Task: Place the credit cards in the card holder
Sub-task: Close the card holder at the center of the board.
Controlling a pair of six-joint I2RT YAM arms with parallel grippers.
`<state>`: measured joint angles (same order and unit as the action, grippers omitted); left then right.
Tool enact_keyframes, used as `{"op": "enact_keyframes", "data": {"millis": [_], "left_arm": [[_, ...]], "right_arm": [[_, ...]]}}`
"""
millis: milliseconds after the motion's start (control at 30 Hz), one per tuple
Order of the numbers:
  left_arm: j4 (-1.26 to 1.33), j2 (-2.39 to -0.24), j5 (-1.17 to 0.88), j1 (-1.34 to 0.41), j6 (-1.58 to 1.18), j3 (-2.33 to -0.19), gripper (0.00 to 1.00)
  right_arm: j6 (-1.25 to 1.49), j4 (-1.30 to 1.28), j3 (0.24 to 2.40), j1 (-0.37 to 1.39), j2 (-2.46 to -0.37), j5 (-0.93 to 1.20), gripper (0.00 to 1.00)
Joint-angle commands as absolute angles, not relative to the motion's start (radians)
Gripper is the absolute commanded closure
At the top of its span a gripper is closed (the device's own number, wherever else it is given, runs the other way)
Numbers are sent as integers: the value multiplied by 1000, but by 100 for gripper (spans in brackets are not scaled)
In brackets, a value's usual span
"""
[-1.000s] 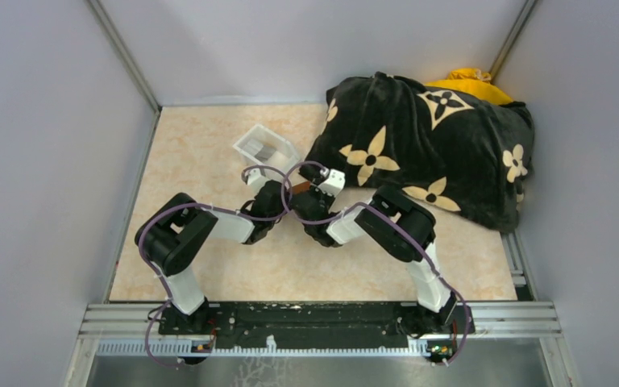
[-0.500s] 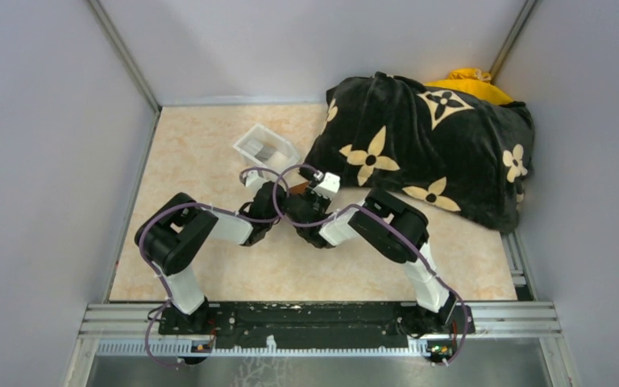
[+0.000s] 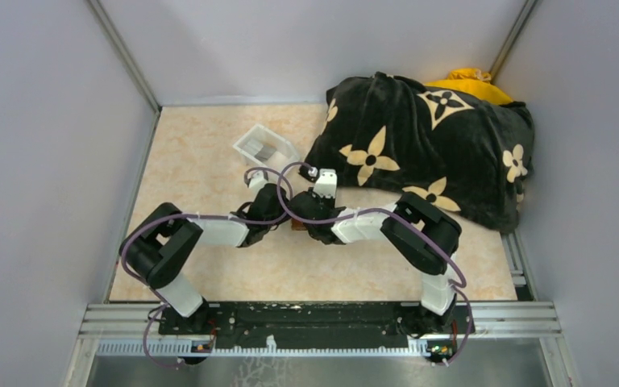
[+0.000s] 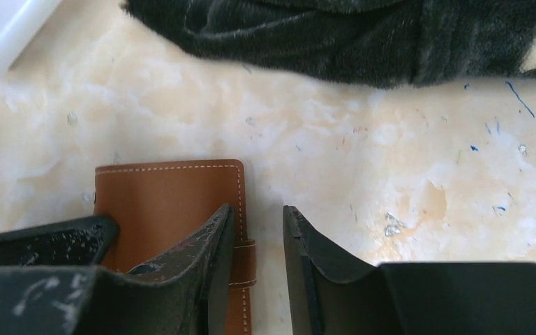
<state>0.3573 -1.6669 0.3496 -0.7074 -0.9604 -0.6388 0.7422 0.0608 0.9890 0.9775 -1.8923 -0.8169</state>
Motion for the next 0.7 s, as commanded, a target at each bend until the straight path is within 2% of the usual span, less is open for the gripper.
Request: {"op": "enact_keyframes", "data": {"millis": [0,233,400,567,667], "left_arm": [[158,-1663,336,-716,-893,-606,65],[186,-1561,396,-716,-834,-607,49],[184,-1471,451,-716,-778,-605,42],[183,-1363,498,-716,-732,-564,38],[188,-1286,514,-716,-728,-507,37]], "right_arm": [[662,-233,933,972,-1886,-630,67],[577,-184,956,917,-1792,-641,66],[494,-147,969,896,-1695,-658,65],[435,-119,943,894,-1543,-652,64],[432,-133,919,894,-1463,-663,48]]}}
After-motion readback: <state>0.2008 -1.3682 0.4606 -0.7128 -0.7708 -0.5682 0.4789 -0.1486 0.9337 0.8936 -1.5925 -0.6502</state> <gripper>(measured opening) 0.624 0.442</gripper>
